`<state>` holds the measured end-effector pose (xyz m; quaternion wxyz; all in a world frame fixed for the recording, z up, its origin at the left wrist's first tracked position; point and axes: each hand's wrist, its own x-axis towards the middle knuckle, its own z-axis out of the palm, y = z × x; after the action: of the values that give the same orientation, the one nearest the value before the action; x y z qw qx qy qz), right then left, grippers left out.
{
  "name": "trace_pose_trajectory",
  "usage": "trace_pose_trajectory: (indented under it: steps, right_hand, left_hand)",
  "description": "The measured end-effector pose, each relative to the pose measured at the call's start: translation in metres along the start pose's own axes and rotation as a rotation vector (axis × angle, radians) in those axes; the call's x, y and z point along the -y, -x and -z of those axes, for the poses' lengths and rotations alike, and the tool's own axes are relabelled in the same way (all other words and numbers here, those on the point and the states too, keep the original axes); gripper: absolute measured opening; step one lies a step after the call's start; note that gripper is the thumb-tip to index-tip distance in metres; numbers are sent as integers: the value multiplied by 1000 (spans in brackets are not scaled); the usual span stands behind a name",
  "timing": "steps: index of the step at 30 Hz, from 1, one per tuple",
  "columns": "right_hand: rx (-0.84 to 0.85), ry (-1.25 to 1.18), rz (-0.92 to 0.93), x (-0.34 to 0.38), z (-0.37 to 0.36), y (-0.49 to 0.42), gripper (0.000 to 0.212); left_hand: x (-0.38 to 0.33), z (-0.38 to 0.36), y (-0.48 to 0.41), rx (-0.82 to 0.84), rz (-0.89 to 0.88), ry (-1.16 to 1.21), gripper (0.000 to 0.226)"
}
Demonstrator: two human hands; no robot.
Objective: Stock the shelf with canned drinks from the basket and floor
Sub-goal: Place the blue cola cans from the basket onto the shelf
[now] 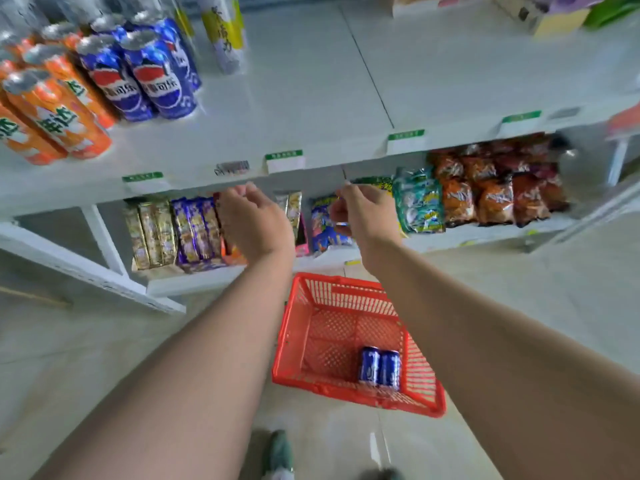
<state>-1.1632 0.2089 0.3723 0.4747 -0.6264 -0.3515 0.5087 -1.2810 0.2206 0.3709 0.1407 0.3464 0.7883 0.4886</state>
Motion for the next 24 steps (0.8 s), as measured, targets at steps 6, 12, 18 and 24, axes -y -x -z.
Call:
trace_pose_trajectory:
  steps: [6, 12, 18, 24]
  right_hand:
    - [-140, 55, -165, -101, 90, 6, 26]
    - [-238, 166, -313, -213, 141, 1, 31]
    - [-200, 210, -412, -311, 141, -25, 27]
    - [-88, 438, -524, -425, 140, -58, 22]
  left_hand:
    - [64, -39, 90, 300, 33, -152, 32]
    - [161, -91, 138, 553, 107, -276, 33]
    - [253, -153, 172, 751, 217, -430, 34]
    - [354, -207, 195, 941, 281, -490, 36]
